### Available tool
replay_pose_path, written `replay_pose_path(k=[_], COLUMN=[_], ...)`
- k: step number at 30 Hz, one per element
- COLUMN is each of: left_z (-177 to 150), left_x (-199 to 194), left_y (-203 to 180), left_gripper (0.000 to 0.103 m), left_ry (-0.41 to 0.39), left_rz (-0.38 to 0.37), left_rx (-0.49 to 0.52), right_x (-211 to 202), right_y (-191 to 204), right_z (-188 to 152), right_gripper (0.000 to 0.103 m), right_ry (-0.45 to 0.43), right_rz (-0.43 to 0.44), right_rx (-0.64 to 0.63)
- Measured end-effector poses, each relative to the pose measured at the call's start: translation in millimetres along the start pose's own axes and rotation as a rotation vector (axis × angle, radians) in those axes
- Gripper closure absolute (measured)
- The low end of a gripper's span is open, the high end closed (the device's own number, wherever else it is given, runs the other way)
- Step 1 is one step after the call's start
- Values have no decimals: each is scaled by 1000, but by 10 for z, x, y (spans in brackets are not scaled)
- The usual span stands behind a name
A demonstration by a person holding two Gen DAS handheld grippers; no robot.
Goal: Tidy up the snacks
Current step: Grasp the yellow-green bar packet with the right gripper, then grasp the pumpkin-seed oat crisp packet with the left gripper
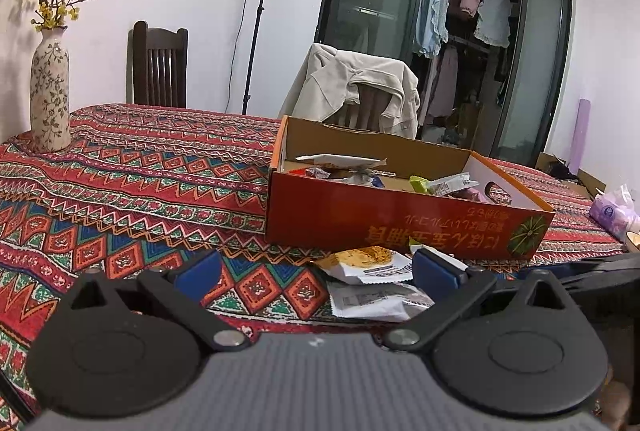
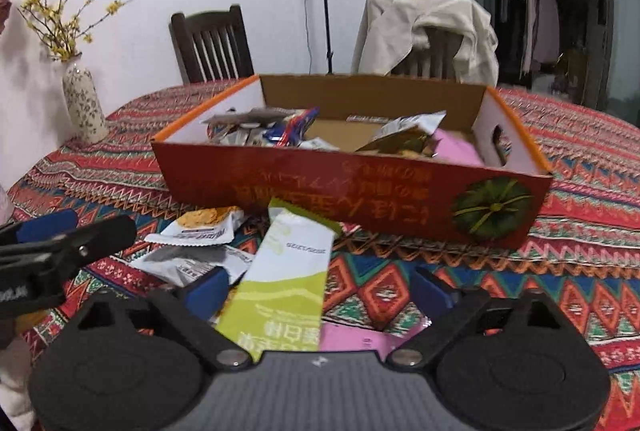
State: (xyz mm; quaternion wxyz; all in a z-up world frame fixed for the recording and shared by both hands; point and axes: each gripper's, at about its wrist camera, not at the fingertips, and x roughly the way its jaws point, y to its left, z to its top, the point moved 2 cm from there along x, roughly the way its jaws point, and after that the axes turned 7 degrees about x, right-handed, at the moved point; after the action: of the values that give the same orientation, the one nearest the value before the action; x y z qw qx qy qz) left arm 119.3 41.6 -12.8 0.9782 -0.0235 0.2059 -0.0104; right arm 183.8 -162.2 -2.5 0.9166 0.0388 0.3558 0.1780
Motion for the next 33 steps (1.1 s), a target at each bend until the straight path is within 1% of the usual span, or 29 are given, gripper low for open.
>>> replay_pose_path(k=[1, 4, 6, 7, 8, 9, 10, 11, 16, 21, 25, 29, 33], left_z=[1, 2, 1, 1, 3, 4, 4, 4, -6, -6, -9, -14, 3], left_x=[-3, -1, 2, -1, 3, 7, 11, 15, 14, 23, 34, 64, 74], left_y=[-2, 7, 10, 8, 10, 10, 12, 14, 32, 33, 33, 10, -25], left_gripper=[0, 0, 0, 0, 0, 0, 0, 0, 0, 0, 0, 0, 0], left_ry=[-1, 1, 2, 2, 2, 3, 4, 6, 9, 14, 22, 43, 59], left_rz=[0, 1, 2, 2, 1, 2, 2, 2, 6, 18, 18, 17, 7], left_rx=[-2, -8, -10, -11, -12, -13, -14, -16, -23, -22, -23, -11, 1], right_x=[39, 150, 185, 187, 180, 178, 168, 156, 86, -101, -274, -364, -384], right_y=[2, -3, -22, -32, -43, -53, -58, -65, -80, -183, -377, -605, -702], right_z=[7, 24, 18, 16, 14, 15, 16, 12, -6, 8, -9, -9, -7], right_gripper=[14, 27, 31, 35, 41, 45, 55, 61, 63, 64, 65, 65, 65], right_ry=[11, 54, 73, 77, 82, 88, 94, 97, 78, -14, -97, -144, -190], right_rz=[2, -6, 12, 23, 40, 57, 79, 94, 91, 88, 70, 38, 25], right_rx=[6, 26, 38, 45, 54, 61, 68, 73, 65, 68, 99, 138, 157])
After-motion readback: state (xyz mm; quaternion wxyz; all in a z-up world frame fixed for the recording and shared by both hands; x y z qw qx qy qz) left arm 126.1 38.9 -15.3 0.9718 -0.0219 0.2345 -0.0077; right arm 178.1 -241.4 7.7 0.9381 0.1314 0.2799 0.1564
